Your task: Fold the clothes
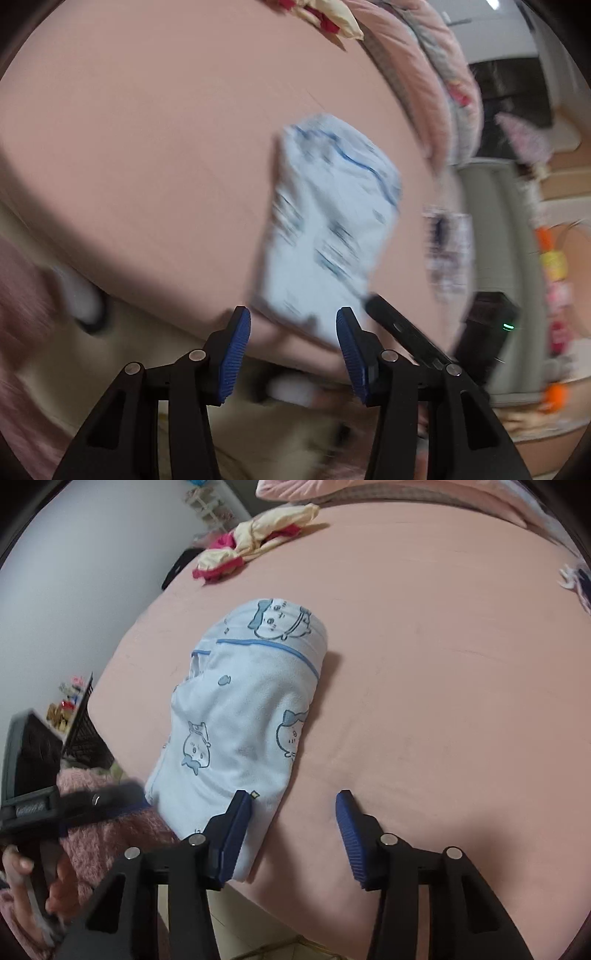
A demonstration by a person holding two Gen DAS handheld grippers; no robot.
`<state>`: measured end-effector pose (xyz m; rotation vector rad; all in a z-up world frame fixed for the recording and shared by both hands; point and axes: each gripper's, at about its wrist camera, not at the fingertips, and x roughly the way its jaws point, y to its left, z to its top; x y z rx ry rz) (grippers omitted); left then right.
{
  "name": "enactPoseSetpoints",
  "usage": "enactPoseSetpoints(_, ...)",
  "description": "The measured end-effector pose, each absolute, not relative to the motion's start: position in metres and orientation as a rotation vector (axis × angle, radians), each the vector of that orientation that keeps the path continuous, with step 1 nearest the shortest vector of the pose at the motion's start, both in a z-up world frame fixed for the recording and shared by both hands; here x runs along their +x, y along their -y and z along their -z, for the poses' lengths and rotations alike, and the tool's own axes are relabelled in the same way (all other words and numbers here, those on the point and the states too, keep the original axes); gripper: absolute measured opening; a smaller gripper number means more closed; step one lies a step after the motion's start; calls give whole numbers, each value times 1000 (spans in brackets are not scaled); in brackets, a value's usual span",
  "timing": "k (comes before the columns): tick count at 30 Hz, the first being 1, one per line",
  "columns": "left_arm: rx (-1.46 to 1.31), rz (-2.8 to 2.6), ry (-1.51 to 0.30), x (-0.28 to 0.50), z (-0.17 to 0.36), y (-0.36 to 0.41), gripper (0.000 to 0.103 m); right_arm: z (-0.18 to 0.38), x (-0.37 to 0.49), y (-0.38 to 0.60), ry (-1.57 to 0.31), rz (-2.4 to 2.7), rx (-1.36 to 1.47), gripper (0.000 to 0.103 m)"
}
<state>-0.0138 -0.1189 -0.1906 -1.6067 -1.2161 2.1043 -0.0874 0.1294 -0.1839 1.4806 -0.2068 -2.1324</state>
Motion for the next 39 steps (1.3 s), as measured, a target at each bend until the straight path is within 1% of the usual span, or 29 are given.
enactPoseSetpoints(3, -1588, -2035, 1328, 3, 196, 124, 45, 160, -99, -138, 163, 2287, 1401, 47)
enactPoseSetpoints(5, -1576, -1980, 1382, 9, 201, 122, 46, 145, -114, -137, 143, 2296, 1360, 50)
enactPoseSetpoints(6, -1578, -1978, 1385, 13, 200, 121, 46, 136, -121, -137, 137, 2292, 1335, 60)
enactPoseSetpoints(7, -1556, -1981, 1406, 12, 201, 120, 46, 131, -128, -136, 126, 2285, 1304, 72)
enactPoseSetpoints(8, -1534, -1983, 1428, 12, 201, 120, 46, 126, -135, -135, 113, 2277, 1274, 74)
enactPoseSetpoints(13, -1448, -2004, 1502, 8, 199, 117, 44, 140, -186, -95, -74, 2283, 1298, 74)
enactPoseSetpoints(15, -1474, -2046, 1439, 7, 198, 118, 44, 150, -182, -96, -106, 2193, 1345, 72)
enactPoseSetpoints(16, -1490, -2070, 1407, 6, 198, 119, 35, 154, -180, -97, -115, 2150, 1366, 61)
enactPoseSetpoints(17, -1506, -2093, 1375, 6, 198, 120, 18, 155, -178, -100, -74, 2128, 1364, 54)
enactPoseSetpoints(18, -1522, -2113, 1351, 4, 198, 122, 13, 156, -176, -103, -33, 2105, 1362, 45)
enactPoseSetpoints(19, -1538, -2133, 1326, 2, 198, 123, 13, 156, -174, -107, 4, 2085, 1359, 41)
enactPoseSetpoints(21, -1548, -2167, 1277, 1, 190, 127, 13, 151, -165, -116, 11, 2084, 1346, 33)
enactPoseSetpoints(24, -1529, -2241, 1233, -3, 176, 143, 13, 144, -146, -132, 64, 2071, 1381, 28)
enactPoseSetpoints(29, -1514, -2224, 1186, -39, 169, 171, 13, 133, -112, -150, 188, 2028, 1489, 25)
enactPoseSetpoints(32, -1507, -2193, 1162, -65, 168, 188, 14, 133, -96, -141, 182, 2054, 1537, 25)
enactPoseSetpoints(35, -1436, -2305, 982, -71, 152, 173, 18, 132, -93, -137, 141, 2111, 1527, 26)
enactPoseSetpoints(36, -1446, -2343, 949, -70, 153, 167, 20, 133, -95, -134, 125, 2130, 1517, 26)
enactPoseSetpoints(37, -1456, -2382, 916, -69, 154, 161, 21, 133, -97, -132, 109, 2148, 1508, 27)
enactPoseSetpoints(38, -1465, -2419, 882, -69, 155, 155, 21, 134, -99, -129, 92, 2167, 1498, 31)
enactPoseSetpoints(39, -1481, -2431, 894, -76, 160, 146, 21, 134, -101, -126, 76, 2185, 1488, 43)
